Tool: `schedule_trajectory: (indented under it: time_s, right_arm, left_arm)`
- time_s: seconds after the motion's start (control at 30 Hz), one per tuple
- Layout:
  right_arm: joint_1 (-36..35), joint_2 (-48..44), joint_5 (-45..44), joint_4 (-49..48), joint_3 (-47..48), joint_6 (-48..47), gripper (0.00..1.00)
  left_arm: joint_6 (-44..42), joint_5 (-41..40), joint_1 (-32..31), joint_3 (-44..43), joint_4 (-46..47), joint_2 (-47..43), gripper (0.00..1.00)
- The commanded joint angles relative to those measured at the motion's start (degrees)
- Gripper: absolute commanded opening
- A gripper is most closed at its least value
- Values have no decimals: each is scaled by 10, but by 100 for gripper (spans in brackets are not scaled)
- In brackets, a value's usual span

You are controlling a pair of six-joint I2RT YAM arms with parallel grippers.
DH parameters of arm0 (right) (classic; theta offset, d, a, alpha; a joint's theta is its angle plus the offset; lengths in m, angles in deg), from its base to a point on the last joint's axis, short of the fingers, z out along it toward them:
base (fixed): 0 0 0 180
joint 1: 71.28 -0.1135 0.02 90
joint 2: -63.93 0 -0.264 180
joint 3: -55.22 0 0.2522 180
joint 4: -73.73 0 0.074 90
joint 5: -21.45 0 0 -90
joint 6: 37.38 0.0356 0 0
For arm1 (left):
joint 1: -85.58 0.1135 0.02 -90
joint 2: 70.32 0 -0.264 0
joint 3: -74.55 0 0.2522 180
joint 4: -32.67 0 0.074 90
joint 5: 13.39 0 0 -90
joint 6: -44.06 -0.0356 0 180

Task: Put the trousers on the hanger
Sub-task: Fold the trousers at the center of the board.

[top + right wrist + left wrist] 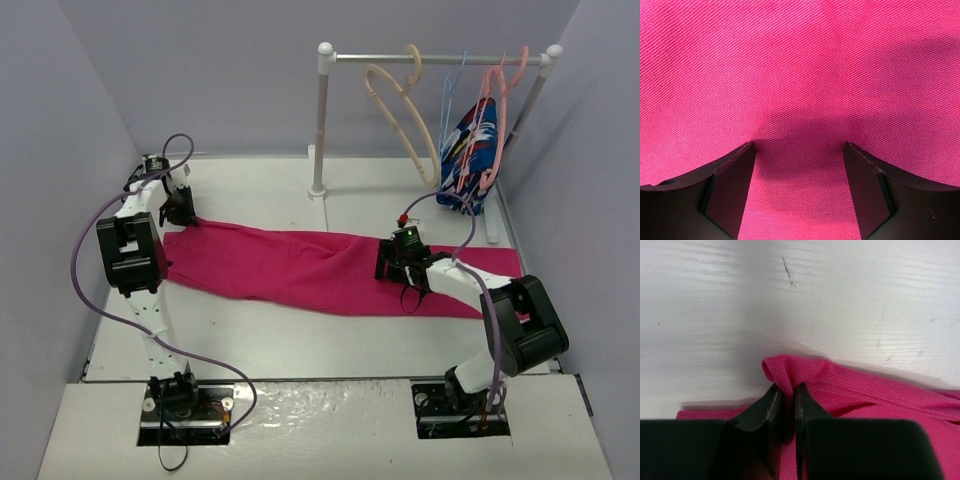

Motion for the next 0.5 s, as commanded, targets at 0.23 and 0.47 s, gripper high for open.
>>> schedule_trajectory:
  time_s: [0.23,0.47]
  right_arm:
    - [27,29,8,18,-24,25,68]
    - [34,34,5,18,-27,26,68]
  left_arm:
    - [34,-158,5,-37,-110,-161,0]
    - [48,-203,5,-59,-154,-205,0]
